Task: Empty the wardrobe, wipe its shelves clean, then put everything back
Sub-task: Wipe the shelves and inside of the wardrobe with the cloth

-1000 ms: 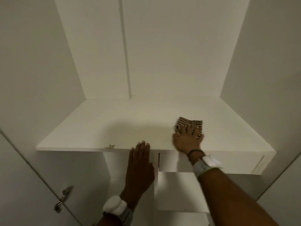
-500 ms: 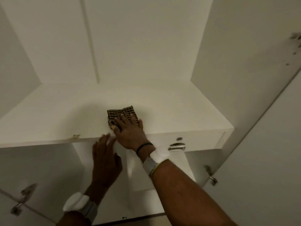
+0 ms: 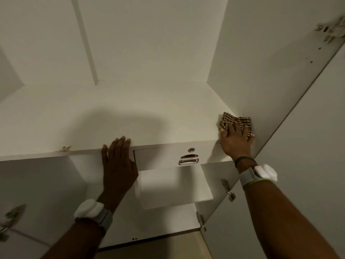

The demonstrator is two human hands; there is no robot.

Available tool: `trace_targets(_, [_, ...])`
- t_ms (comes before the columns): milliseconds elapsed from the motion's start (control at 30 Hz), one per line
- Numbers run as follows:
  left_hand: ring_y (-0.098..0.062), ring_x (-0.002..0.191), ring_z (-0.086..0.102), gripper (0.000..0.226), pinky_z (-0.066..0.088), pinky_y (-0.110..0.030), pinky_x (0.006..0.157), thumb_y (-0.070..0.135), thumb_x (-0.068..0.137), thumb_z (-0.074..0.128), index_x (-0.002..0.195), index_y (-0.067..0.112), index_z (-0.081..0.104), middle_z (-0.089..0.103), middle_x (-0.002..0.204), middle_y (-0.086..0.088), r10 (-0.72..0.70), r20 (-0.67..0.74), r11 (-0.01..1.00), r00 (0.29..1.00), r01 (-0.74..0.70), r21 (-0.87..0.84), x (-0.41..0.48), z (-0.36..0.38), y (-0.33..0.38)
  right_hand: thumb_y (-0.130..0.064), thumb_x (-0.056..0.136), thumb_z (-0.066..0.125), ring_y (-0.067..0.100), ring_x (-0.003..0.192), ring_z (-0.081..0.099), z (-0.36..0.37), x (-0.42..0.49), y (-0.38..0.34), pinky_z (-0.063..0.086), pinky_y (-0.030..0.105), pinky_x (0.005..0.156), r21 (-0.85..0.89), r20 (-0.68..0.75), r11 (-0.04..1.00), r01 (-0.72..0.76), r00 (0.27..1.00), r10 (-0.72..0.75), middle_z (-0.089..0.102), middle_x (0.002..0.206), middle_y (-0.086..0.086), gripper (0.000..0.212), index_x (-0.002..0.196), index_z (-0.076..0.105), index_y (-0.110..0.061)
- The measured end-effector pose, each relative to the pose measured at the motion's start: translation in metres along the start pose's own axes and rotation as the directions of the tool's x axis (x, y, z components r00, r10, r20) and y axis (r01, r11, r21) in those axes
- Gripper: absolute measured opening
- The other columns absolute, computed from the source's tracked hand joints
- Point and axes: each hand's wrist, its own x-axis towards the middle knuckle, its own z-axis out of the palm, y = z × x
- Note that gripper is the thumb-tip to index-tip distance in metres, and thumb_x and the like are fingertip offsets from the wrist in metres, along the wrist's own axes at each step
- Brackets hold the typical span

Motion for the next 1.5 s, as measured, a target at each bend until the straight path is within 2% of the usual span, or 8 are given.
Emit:
trace_targets(167, [-0.029,0.147,0.032,0.072,0.015,-0.055,0.123,0.013,0.078,0.062,0.147,0.010,0.045,0.042,0.153,-0.010,-0.047,0.049,0.998,0.998,0.048,-0.027,0.002,-0.007,0.005,-0.042,0.101,0.032,0.042,0.151,0.005,0.017,-0.033,-0.055,-0.001,0.067,0.118,0.042,-0.060,0.999,-0.029,0.998,0.032,0.023,0.164,0.010,0.056,0.152,0.036,-0.022])
trace_targets(333, [-0.022,0.147,0.033,0.070,0.019,-0.048,0.123,0.015,0.077,0.054,0.147,0.015,0.047,0.044,0.154,-0.003,-0.050,0.091,0.997,0.995,0.056,-0.059,0.002,-0.018,0.000,-0.045,0.094,0.025,0.046,0.147,0.018,0.050,-0.099,-0.154,0.005,0.068,0.116,0.036,-0.033,0.964,0.263,0.965,-0.262,0.035,0.159,0.013,0.064,0.149,0.045,-0.020])
trace_targets(433, [-0.016,0.132,0.050,0.056,0.033,-0.043,0.115,0.014,0.077,0.046,0.130,0.015,0.064,0.061,0.137,-0.001,-0.094,0.011,0.963,0.996,0.094,-0.253,0.010,-0.025,-0.009,-0.046,0.094,0.030,0.047,0.145,0.026,0.066,-0.141,-0.213,0.011,0.069,0.116,0.063,0.040,0.885,0.462,0.885,-0.465,0.041,0.156,0.013,0.061,0.147,0.048,-0.022])
trace_targets(567, [-0.013,0.096,0.061,0.028,0.050,-0.042,0.091,0.005,0.083,0.052,0.102,0.015,0.071,0.071,0.101,0.003,-0.271,-0.060,0.887,0.961,0.225,-0.404,0.026,-0.044,-0.043,-0.056,0.094,0.007,0.039,0.153,0.004,0.077,-0.165,-0.268,-0.004,0.061,0.121,0.085,0.158,0.797,0.598,0.782,-0.603,0.020,0.166,0.007,0.072,0.158,0.028,-0.030])
trace_targets(700, [-0.011,0.090,0.061,0.026,0.052,-0.039,0.085,0.010,0.082,0.048,0.089,0.021,0.071,0.070,0.095,0.008,-0.252,0.054,0.919,0.966,0.257,-0.300,0.041,-0.063,-0.089,-0.054,0.104,0.019,0.035,0.154,-0.005,0.082,-0.145,-0.301,-0.006,0.059,0.122,0.100,0.245,0.760,0.642,0.725,-0.644,0.007,0.169,0.003,0.060,0.160,0.014,-0.033])
trace_targets(1167, [-0.022,0.141,0.038,0.046,0.028,-0.037,0.119,0.045,0.100,0.049,0.141,0.024,0.052,0.046,0.151,0.001,-0.239,0.470,0.968,0.850,0.249,0.043,0.149,-0.072,-0.317,-0.064,0.095,0.034,0.036,0.154,-0.006,0.139,-0.014,-0.454,-0.006,0.061,0.119,0.024,0.286,0.927,0.373,0.886,-0.364,0.004,0.169,0.000,0.073,0.159,0.015,-0.035])
trace_targets(1300, [-0.020,0.147,0.030,0.071,0.022,-0.042,0.122,0.072,0.088,0.020,0.146,0.038,0.043,0.037,0.158,0.007,-0.229,0.501,0.973,0.834,0.215,0.086,0.156,-0.071,-0.362,-0.067,0.094,0.036,0.038,0.153,-0.010,0.153,0.014,-0.493,-0.009,0.062,0.119,0.006,0.305,0.962,0.272,0.916,-0.260,-0.004,0.169,0.003,0.077,0.160,0.010,-0.036])
trace_targets(1500, [-0.016,0.150,0.021,0.064,0.012,-0.039,0.124,0.065,0.093,0.022,0.148,0.039,0.039,0.031,0.160,0.012,-0.204,0.432,0.977,0.879,0.212,0.030,0.147,-0.070,-0.357,-0.064,0.094,0.036,0.042,0.152,-0.012,0.170,0.020,-0.558,-0.008,0.066,0.116,-0.044,0.328,0.987,0.157,0.935,-0.134,-0.006,0.169,0.008,0.081,0.161,0.005,-0.030])
